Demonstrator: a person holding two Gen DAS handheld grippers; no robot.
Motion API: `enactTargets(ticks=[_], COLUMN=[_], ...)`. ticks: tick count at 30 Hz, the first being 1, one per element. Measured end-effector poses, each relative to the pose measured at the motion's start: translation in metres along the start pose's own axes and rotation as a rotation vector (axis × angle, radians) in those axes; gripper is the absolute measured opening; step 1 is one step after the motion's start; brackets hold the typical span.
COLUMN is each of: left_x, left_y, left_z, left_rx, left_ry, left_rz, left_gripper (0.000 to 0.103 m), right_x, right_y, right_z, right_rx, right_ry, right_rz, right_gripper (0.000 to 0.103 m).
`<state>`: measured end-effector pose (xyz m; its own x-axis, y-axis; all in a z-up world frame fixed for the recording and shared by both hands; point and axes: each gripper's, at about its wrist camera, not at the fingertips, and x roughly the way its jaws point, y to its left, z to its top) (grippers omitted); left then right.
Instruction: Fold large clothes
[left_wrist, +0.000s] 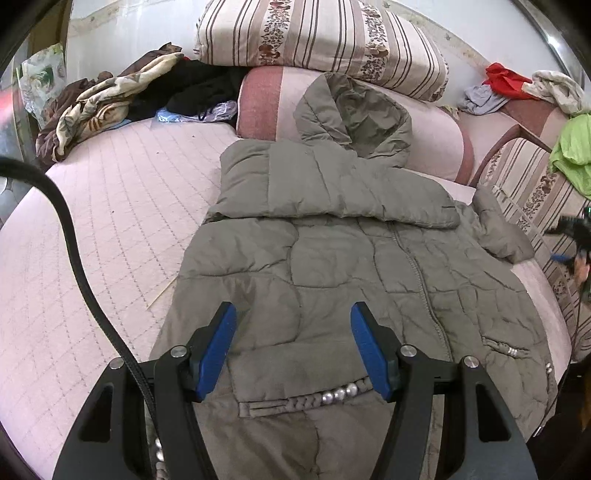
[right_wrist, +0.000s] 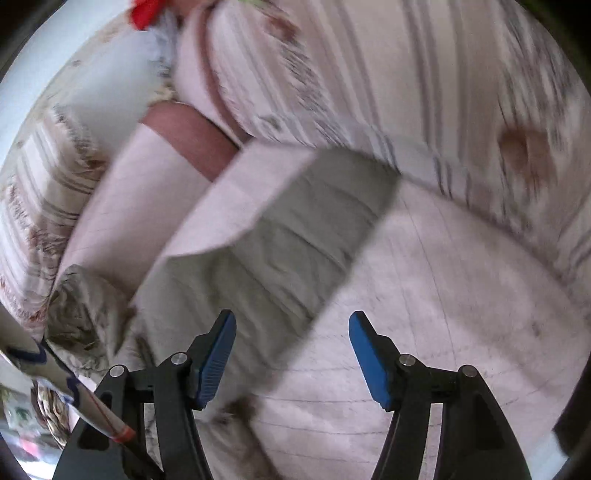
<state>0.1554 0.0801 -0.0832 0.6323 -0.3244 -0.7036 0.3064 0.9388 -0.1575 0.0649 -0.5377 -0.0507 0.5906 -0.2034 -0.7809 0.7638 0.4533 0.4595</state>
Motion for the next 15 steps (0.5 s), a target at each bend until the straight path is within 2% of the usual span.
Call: enactTargets(ticks=[5,7,8,14,15], left_x=[0.014,0.024,0.028,0.061,0.066], left_y=[0.002,0.001,0.000,-0.007,-0.008], left_z=[0.002,0.004,0.005,0.007,0.006], left_rx=[-0.019,-0.020,-0.017,-0.015,-0.004], left_ry=[0.034,0.051,0.058,0.125,0.134], left_rz=[-0.011,-0.015,-0.013,-0.023,-0.005], left_gripper=[0.063,0.063,0.063,0.063,0.063], right_x=[0.049,0.076,0.086,0.123,0.126], right_y=[-0.037,-0.047,-0.048,-0.048,-0.046], right_z=[-0.001,0.006,0.010,0.043,0.049], right_rx=[0.118,0.157,0.168,0.233,0.230], right_ry=[0.047,0.070,0.076,0.018,0.017], right_rz=[0.039,0.073,0.093,0.150,0.143], right_gripper=[0.065,0.057,0.057,0.056,0.038])
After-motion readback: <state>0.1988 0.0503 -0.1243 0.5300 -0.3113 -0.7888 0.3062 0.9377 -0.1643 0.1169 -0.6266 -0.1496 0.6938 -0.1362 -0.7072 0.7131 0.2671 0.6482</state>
